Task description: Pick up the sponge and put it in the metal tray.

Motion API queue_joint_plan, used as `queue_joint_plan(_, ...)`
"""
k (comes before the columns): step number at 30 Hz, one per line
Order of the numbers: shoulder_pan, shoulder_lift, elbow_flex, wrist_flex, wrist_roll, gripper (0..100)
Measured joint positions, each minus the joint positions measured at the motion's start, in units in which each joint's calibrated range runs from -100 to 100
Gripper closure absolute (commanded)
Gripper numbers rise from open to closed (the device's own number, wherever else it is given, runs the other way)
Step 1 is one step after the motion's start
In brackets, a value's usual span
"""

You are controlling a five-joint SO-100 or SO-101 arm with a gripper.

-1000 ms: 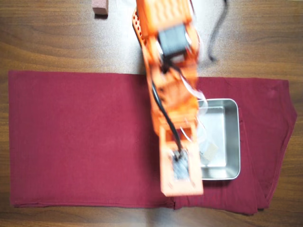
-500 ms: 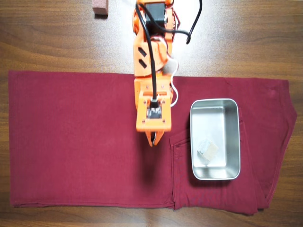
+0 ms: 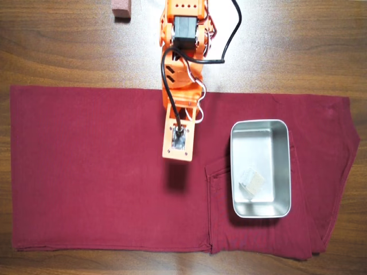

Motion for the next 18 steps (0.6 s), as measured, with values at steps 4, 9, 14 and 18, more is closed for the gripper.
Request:
queue_joint_plan(4, -1.69, -0.78, -0.09, 13.90, -1.32, 100)
queue_joint_plan(9, -1.69, -0.87, -0.09, 14.18, -1.86, 98)
queue_joint_plan(14, -1.69, -0.87, -0.09, 14.18, -1.86, 98)
queue_joint_plan(18, -1.69, -0.87, -0.09, 14.18, -1.86, 98)
